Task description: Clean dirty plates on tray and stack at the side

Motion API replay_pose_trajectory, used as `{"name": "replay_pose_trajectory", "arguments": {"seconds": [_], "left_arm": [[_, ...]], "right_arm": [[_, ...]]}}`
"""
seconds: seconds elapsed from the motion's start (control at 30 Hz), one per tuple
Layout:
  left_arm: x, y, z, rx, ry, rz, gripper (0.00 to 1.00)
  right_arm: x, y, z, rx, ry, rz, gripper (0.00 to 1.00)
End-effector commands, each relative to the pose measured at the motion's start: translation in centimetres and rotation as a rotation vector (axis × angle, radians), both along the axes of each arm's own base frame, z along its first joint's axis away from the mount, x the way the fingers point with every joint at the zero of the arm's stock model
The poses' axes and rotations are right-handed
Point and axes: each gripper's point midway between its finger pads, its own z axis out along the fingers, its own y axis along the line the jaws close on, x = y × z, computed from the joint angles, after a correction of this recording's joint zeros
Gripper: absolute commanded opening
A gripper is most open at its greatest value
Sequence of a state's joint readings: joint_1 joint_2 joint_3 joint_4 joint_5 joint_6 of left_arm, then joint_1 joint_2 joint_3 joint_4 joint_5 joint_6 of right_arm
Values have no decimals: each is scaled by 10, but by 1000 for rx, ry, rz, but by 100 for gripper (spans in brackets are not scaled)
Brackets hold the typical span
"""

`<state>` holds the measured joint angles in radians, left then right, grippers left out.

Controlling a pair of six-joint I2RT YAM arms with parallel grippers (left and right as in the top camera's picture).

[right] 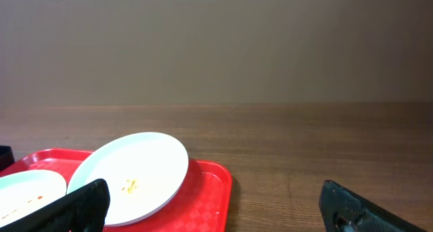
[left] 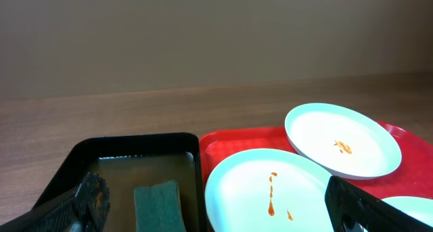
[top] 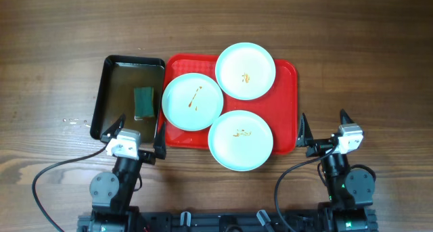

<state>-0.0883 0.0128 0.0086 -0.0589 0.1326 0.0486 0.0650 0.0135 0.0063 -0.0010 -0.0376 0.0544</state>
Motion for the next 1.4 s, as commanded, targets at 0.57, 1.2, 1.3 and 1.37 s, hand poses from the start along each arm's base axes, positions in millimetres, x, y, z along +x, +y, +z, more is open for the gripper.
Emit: {"name": "replay_pose_trajectory", "arguments": {"seconds": [0.57, 1.2, 1.3, 1.37], "left_arm": [[-1, 1, 2, -156, 39, 12, 100], [59, 0, 52, -81, 729, 89, 100], [61, 0, 42, -75, 784, 93, 100], [62, -1, 38, -74, 796, 93, 100]], "right_arm": [[-1, 10, 1, 105, 14, 54, 100], [21, 38, 34, 144, 775, 152, 100], [24, 39, 34, 142, 925, 147, 100], [32, 51, 33, 199, 966, 199, 100]]}}
